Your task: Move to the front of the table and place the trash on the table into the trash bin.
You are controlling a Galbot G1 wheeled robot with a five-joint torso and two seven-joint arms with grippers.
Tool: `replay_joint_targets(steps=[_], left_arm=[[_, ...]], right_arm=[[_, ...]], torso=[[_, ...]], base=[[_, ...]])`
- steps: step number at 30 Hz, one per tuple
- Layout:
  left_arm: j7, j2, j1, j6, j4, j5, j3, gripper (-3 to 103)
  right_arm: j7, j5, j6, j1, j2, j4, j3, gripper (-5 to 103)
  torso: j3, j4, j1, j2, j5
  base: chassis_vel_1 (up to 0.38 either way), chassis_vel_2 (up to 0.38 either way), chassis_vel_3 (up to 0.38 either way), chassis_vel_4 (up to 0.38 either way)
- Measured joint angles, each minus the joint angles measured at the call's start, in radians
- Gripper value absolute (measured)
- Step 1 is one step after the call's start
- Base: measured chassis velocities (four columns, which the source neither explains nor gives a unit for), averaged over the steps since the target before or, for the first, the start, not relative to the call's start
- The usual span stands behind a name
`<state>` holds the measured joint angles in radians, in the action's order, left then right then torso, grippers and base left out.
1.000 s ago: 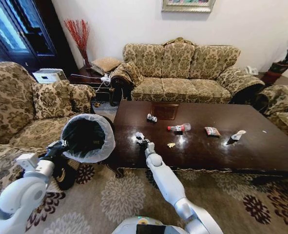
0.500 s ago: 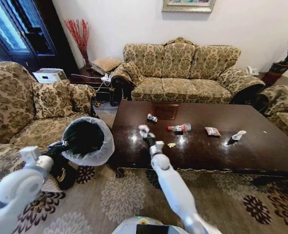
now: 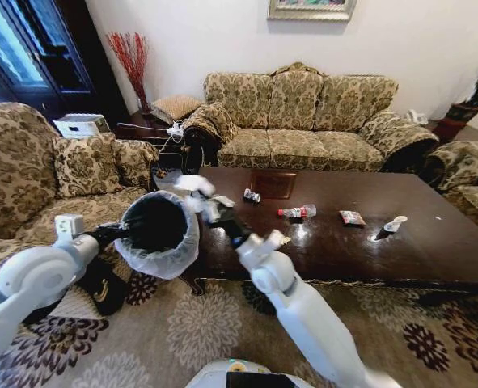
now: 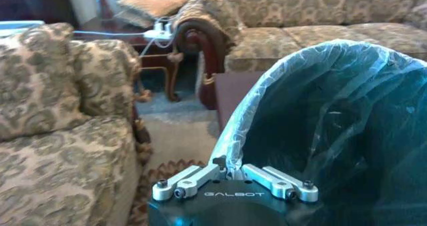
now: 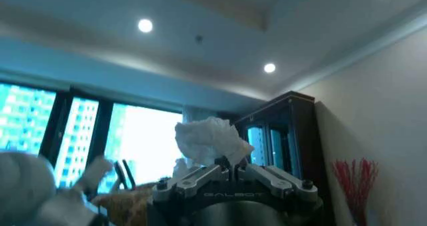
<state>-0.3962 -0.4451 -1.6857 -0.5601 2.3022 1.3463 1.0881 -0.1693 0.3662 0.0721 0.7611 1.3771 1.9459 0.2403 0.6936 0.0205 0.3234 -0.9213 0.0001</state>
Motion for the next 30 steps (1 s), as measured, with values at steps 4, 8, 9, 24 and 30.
replay_joint_targets(steps=[4,8,9,24,30], left_arm=[[0.0,-0.01,0.008,0.0,0.034,-0.001,-0.006,0],[-0.001,-0.012,0.017,0.0,0.037,-0.003,-0.012,0],[-0.001,-0.013,0.021,0.0,0.037,-0.004,-0.015,0],[-0.005,-0.032,0.019,0.017,0.028,-0.005,-0.025,0],[-0.006,-0.044,0.018,0.034,0.01,-0.004,-0.026,0]], right_arm=[[0.017,-0.037,-0.018,0.003,0.006,-0.015,0.037,4],[0.025,-0.06,-0.036,0.016,-0.003,-0.016,0.051,15],[0.026,-0.06,-0.039,0.018,-0.003,-0.014,0.051,20],[0.004,0.004,-0.003,0.063,0.002,0.02,-0.007,75],[0.093,0.072,-0.008,0.199,-0.02,0.108,-0.19,95]], torso=[[0.0,-0.0001,0.0,0.0,-0.0001],[0.0,-0.0001,0.0,0.0,-0.0001],[0.0,-0.0001,0.0,0.0,-0.0001],[0.0,-0.0001,0.0,0.0,0.0],[0.0,0.0,0.0,0.0,0.0]], base=[[0.0,0.0,0.0,0.0],[0.0,0.0,0.0,0.0],[0.0,0.0,0.0,0.0],[0.0,0.0,0.0,0.0],[0.0,0.0,0.0,0.0]])
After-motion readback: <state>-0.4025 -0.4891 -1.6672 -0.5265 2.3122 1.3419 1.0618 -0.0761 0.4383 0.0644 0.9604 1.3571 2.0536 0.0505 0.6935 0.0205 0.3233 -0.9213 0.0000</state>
